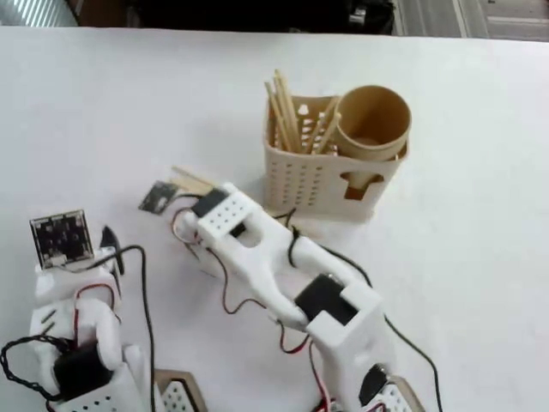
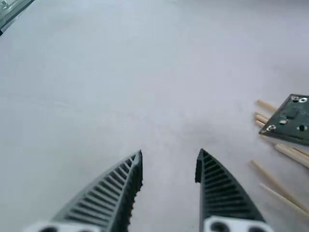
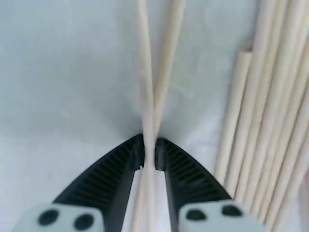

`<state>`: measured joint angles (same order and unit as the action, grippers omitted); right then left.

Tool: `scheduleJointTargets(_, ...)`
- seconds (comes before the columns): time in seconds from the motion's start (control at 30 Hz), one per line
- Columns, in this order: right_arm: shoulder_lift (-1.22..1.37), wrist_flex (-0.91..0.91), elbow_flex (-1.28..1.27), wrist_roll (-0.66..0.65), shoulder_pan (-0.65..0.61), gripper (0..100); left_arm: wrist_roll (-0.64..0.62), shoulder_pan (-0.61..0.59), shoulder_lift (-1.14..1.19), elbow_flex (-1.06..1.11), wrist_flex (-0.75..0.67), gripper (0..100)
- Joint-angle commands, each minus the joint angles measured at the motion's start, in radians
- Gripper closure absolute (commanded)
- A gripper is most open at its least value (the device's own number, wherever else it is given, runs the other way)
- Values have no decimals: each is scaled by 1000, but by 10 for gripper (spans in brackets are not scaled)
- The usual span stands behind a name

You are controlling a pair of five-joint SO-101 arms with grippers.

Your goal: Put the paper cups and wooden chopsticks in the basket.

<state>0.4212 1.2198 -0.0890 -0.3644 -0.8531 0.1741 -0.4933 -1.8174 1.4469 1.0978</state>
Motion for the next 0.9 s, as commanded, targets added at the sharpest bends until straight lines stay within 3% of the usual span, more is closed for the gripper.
scheduleJointTargets(0.0,-42,53,18,-40,1,981,-17,-12,-12,-6,-23,812)
scheduleJointTargets(0.43,-573,147,28,-37,136,981,-15,-13,-12,-5,-21,812)
scheduleJointTargets(0.7,-782,147,252,137,189,981,-15,-13,-12,-5,-21,812)
scheduleJointTargets(0.87,-860,93,399,175,186,981,-15,-13,-12,-3,-21,812)
